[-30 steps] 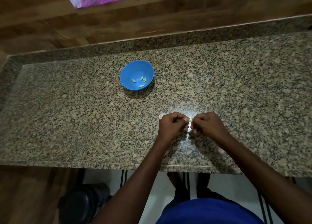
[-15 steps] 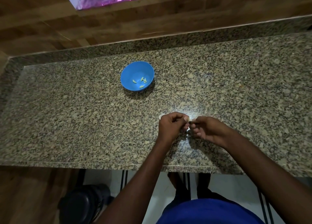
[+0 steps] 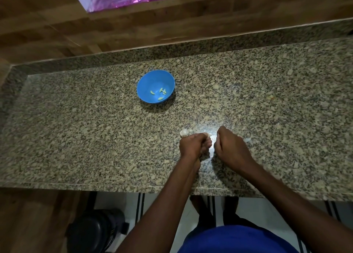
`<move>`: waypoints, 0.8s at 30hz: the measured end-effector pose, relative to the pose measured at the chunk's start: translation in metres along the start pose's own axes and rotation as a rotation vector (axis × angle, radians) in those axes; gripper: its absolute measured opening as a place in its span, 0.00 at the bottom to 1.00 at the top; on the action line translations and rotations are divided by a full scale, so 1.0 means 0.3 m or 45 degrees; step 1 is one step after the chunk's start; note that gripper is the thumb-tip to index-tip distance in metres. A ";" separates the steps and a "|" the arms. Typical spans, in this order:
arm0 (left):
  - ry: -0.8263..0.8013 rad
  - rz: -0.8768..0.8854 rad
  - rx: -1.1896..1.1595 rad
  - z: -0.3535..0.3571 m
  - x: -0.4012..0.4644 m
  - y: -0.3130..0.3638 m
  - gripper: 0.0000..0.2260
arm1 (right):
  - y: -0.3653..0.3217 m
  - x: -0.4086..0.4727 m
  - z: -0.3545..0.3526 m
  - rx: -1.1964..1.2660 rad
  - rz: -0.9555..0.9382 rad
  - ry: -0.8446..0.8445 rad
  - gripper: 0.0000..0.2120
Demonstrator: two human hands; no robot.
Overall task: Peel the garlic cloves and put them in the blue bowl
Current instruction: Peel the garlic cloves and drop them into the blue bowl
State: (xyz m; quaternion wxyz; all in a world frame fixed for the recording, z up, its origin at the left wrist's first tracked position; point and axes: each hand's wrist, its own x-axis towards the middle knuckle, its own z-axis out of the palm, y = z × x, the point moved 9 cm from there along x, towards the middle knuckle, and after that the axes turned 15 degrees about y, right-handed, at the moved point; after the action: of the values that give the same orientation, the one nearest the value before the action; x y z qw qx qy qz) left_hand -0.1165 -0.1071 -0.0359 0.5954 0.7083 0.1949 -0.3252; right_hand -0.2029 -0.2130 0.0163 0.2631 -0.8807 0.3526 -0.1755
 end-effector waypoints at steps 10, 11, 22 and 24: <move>-0.209 0.673 0.366 0.021 -0.046 0.117 0.03 | 0.133 0.017 0.020 0.650 0.684 -0.108 0.06; -0.209 0.732 0.395 0.024 -0.057 0.129 0.02 | 0.134 0.019 0.019 0.675 0.710 -0.106 0.06; -0.175 0.872 0.478 0.038 -0.058 0.139 0.02 | 0.170 -0.036 0.078 1.009 1.240 -0.140 0.06; -0.132 0.763 0.394 0.027 -0.046 0.112 0.02 | 0.181 -0.050 0.088 0.990 1.300 -0.110 0.06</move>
State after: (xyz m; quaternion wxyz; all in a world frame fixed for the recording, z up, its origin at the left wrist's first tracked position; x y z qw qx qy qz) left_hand -0.1059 -0.1206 -0.0031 0.5592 0.7986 -0.1042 -0.1970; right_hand -0.2290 -0.2266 -0.0386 0.6275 -0.4487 0.6272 -0.1076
